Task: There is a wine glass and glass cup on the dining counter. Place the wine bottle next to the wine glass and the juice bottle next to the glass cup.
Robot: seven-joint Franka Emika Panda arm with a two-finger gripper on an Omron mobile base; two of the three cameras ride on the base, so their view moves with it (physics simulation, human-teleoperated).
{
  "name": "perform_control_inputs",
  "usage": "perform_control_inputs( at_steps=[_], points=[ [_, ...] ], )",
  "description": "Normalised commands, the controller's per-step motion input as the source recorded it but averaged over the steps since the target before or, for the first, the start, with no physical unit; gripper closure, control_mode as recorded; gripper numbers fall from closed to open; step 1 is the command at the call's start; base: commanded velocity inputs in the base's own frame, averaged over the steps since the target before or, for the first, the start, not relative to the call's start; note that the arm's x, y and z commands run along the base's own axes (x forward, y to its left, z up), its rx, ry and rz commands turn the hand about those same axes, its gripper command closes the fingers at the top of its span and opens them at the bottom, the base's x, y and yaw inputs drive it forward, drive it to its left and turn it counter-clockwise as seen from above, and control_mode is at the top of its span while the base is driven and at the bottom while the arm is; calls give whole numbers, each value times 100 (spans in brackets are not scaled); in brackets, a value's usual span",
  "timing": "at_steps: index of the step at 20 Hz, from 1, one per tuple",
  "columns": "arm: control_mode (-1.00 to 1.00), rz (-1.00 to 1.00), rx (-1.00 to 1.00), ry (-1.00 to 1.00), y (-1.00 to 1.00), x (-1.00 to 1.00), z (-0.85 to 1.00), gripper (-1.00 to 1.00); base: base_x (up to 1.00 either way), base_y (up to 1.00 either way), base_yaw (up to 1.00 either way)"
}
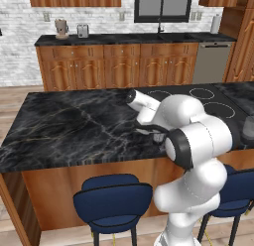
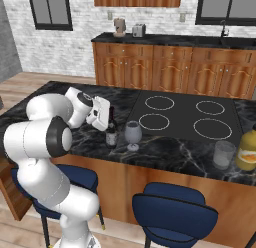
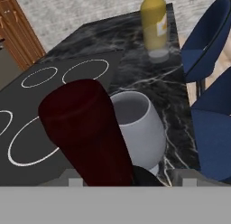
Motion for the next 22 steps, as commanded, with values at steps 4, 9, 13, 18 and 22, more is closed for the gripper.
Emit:
perform_control_inputs(
  at_steps=[4,9,13,18,22],
  points=[
    [-100,0,0,-5,-2,20,-17,100,0,0,0],
    [-100,0,0,-7,-1,16,-17,100,0,0,0],
    [-100,0,0,-6,-3,15,-16,100,0,0,0],
    [-100,0,-1,-1,-3,3,-24,100,0,0,0],
    [-100,0,0,0,-4,0,-30,100,0,0,0]
  ],
)
